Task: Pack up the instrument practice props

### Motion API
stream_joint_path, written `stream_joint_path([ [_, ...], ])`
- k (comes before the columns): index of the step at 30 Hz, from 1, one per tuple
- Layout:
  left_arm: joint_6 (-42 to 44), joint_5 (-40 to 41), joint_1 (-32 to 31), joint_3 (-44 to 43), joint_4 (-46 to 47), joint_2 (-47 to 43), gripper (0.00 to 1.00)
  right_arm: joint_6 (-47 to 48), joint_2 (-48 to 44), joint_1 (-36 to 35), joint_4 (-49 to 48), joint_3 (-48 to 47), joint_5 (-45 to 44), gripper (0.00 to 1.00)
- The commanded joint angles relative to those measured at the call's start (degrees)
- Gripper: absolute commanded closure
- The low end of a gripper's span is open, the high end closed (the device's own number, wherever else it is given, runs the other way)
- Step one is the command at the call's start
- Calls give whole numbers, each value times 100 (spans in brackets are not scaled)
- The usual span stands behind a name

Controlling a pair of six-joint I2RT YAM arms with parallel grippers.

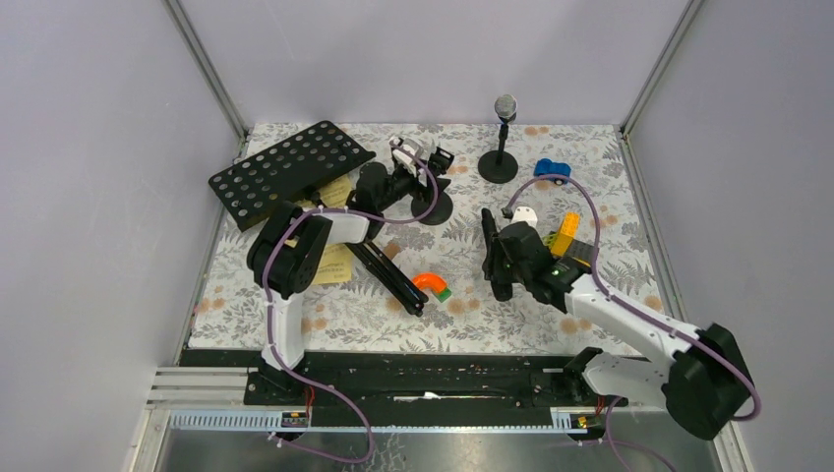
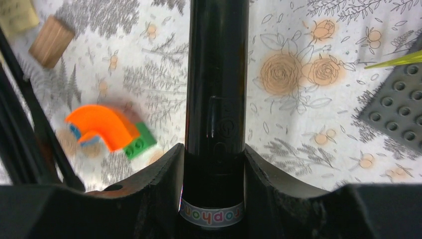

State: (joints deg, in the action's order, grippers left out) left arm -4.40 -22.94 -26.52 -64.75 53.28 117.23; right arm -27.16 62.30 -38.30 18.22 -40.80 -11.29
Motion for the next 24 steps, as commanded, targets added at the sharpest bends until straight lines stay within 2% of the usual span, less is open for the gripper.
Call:
stream_joint_path([
  [1, 15, 228, 7, -70, -265, -744, 3, -744, 425, -37, -2044, 484, -804, 100],
  [4, -60, 291, 3, 196, -301, -1076, 1, -962, 945, -37, -2957, 920, -809, 100],
  [7, -201, 514, -2, 658, -129, -1476, 1, -1011, 1523, -38, -3302, 1001, -695, 100],
  [9, -319, 664, 5, 1016, -108, -1776, 1, -935, 1829, -42, -3441, 1011, -520, 96],
  [12, -623, 814, -24, 1571, -24, -2246, 1, -860, 2064, -64, -3503, 1019, -326, 84],
  [15, -870, 1053, -194, 2206, 82, -2774, 1, -867, 2041, -82, -3453, 1104, -307, 64],
  [17, -858, 1262, -358, 2516, -46, -3125, 1, -880, 1945, -81, -3364, 1165, -342, 54],
  [19, -1042, 1482, -446, 2670, -511, -3559, 1, -808, 1889, -86, -3177, 1127, -333, 48],
  [24, -1419, 1587, -468, 3021, -1011, -4459, 1, -687, 1694, -82, -2720, 1002, -406, 38],
])
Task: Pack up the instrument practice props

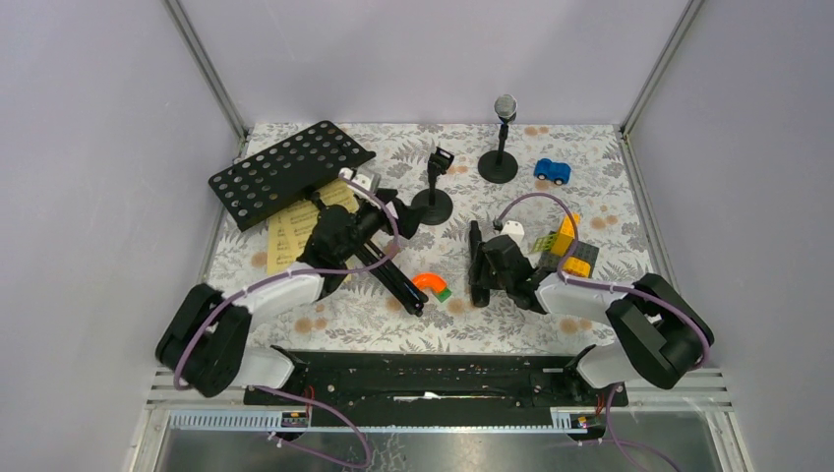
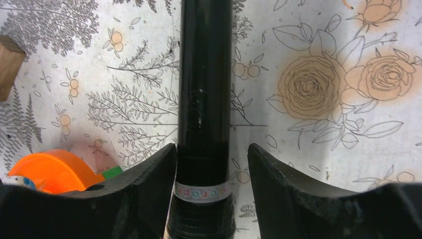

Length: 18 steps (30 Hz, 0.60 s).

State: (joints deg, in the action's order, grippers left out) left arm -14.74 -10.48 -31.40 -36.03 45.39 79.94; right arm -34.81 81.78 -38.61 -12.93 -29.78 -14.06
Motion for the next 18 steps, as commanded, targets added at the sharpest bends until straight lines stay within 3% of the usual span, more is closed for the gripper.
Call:
stream_joint_path([
  [1, -370, 377, 20, 168, -380, -900, 1, 78, -303, -50, 453, -101, -147, 36],
  [10, -842, 1100, 12, -98, -2533, -2618, 1, 288, -1177, -57, 1338, -743, -794, 31],
  [13, -798, 1317, 19, -469, -3685, -2991, 1, 603, -1429, -54, 1825, -1339, -1157, 23],
  [18, -419, 1315, 22, -993, -4843, -3266, 1, 1201, -1295, -15, 2533, -2722, -1824, 5],
])
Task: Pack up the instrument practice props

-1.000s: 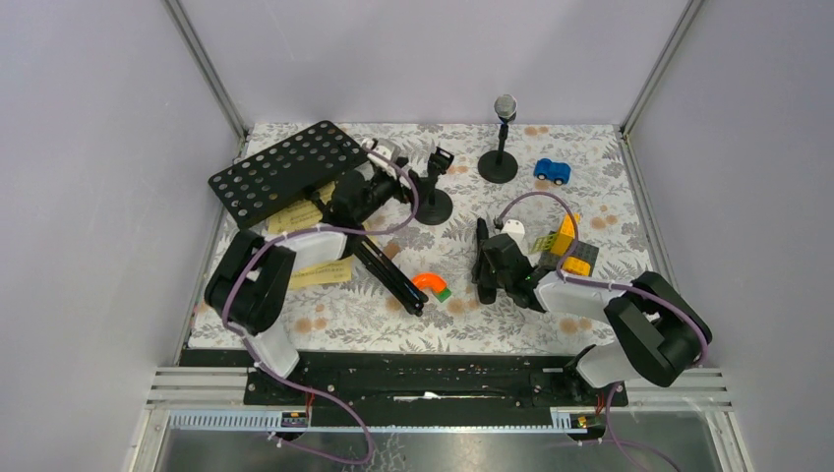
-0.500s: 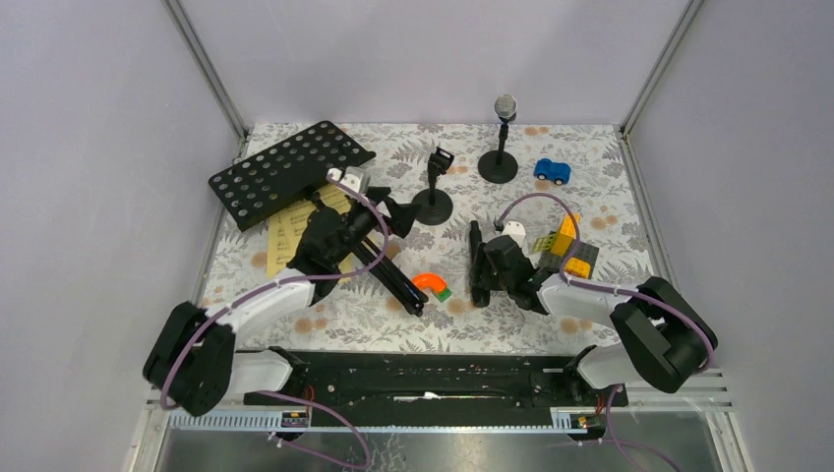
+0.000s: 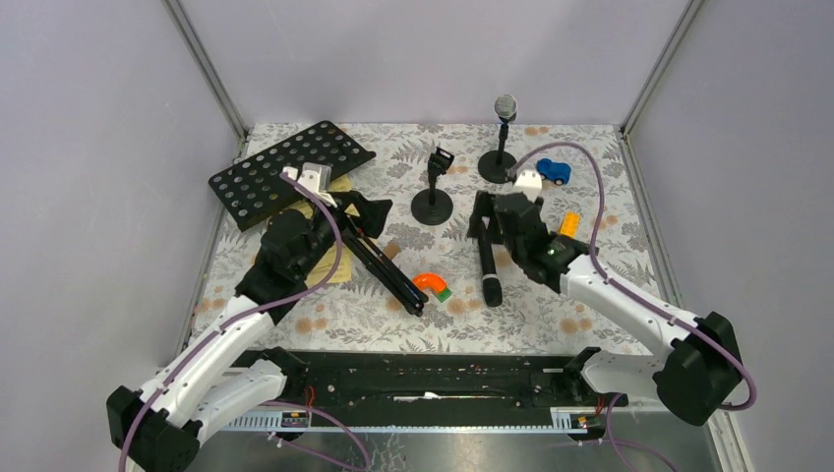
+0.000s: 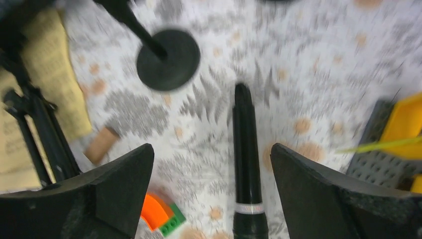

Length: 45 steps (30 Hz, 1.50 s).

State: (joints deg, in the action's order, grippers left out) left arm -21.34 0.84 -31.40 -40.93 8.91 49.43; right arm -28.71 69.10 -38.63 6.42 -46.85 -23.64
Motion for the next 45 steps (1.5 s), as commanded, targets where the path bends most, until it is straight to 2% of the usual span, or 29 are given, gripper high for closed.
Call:
stream_joint_path([
  [1, 353, 195, 20, -497, -1258, -262, 1, 707, 48, 18, 657, -1324, -979, 3],
  [7, 523, 377, 24, -472, -1466, -342, 1, 997, 988, 686, 1115, -3307, -827, 0],
  [11, 405, 330, 99, -418, -1480, -397, 1, 976, 2043, 1270, 1825, -5035, -247, 0],
  [17, 241, 1, 328, -381, -1499, -365, 1, 1025, 3951, 1751, 2703, -7356, 200, 0],
  [24, 21, -372, 717, -348, -1489, -287, 1, 1110, 5342, 1980, 3241, -9009, 371, 1],
  [28, -46, -484, 850, -342, -1488, -258, 1, 1216, 5387, 1991, 3227, -8816, 316, 8],
  [32, -183, -712, 1084, -339, -1433, -187, 1, 1303, 5188, 1993, 3063, -8349, 319, 21],
  [39, -300, -950, 1250, -338, -1427, -66, 1, 1687, 4564, 1992, 2465, -7415, 305, 56],
  [45, -270, -988, 1261, -292, -1353, -108, 1, 2128, 3899, 1992, 1979, -6552, 546, 93],
])
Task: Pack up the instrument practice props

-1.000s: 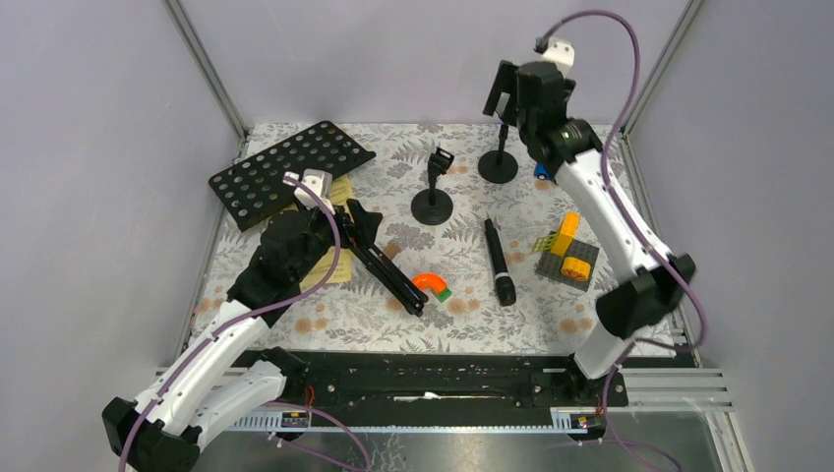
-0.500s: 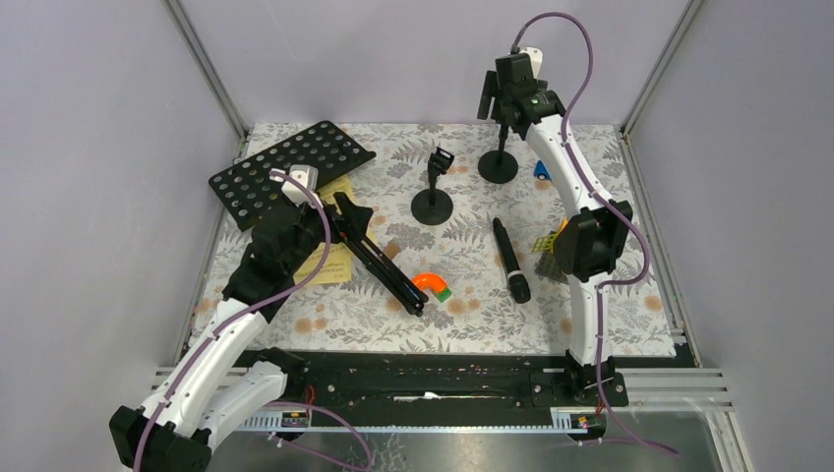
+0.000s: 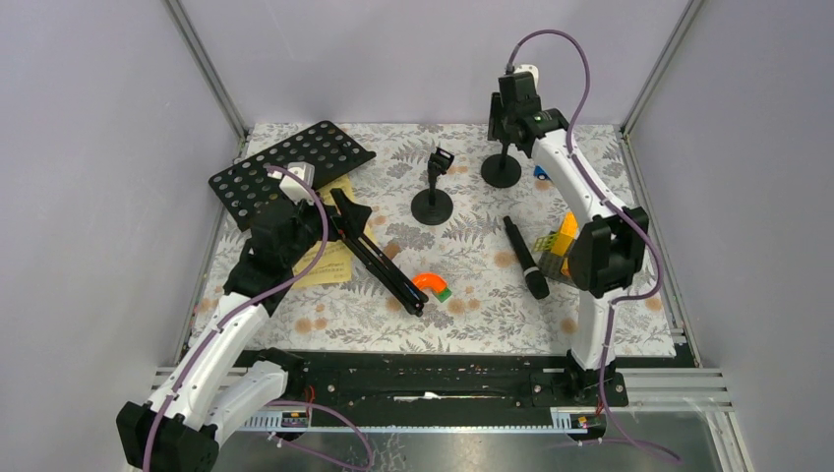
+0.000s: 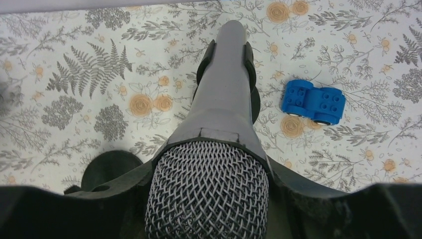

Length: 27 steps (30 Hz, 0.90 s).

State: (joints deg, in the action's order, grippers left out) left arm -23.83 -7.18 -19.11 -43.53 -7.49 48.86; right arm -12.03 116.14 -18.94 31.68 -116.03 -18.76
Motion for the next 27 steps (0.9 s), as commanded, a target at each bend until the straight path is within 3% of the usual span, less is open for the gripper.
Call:
stream_joint_path([
  [1, -4, -237, 31, -13, 337, -64, 1, 472, -958, 22, -593, 502, 73, 99],
  [14, -161, -949, -90, 792, 1943, -629, 1, 179, -3190, 14, -1539, 2701, 1848, 100],
  [19, 3, -712, -617, 824, 1988, -596, 1, 351, -3576, -3, -2111, 3260, 2273, 100],
  [27, 338, -16, -1715, 918, 2036, -465, 1, 158, -3932, -131, -2136, 3325, 2578, 100],
])
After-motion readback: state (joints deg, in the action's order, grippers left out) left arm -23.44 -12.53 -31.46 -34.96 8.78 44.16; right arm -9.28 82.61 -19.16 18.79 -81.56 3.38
